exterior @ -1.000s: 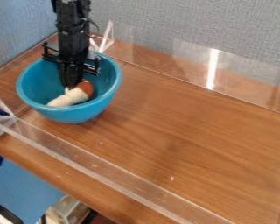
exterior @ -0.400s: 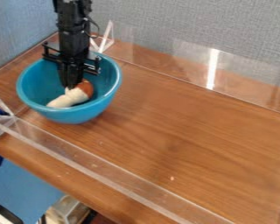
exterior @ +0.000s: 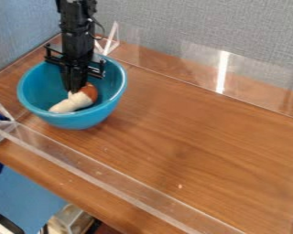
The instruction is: Remove the mushroom from inside the blue bowl and put it on the table
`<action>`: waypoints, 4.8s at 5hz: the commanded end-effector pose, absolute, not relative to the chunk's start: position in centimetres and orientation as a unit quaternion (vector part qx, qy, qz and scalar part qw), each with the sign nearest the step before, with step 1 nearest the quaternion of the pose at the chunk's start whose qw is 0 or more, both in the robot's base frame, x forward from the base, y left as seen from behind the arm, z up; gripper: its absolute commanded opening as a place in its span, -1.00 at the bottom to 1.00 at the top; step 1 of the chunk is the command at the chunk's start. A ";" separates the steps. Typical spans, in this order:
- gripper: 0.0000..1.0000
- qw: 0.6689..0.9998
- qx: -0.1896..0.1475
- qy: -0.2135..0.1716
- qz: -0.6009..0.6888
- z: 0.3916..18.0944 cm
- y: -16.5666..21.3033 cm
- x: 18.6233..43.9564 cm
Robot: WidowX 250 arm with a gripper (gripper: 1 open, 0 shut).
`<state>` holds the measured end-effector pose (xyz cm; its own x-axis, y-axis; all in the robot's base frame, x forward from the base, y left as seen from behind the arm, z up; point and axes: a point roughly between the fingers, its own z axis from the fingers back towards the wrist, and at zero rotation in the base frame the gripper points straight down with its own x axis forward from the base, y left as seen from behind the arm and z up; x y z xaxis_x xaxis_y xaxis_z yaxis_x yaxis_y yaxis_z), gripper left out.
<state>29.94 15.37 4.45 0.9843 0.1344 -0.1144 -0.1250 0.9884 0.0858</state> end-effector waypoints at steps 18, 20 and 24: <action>-1.00 0.994 0.059 0.048 0.083 7.5 15.0 30.6; -1.00 0.994 0.058 0.046 0.085 7.7 14.9 30.6; -1.00 0.993 0.056 0.044 0.091 8.1 14.8 30.7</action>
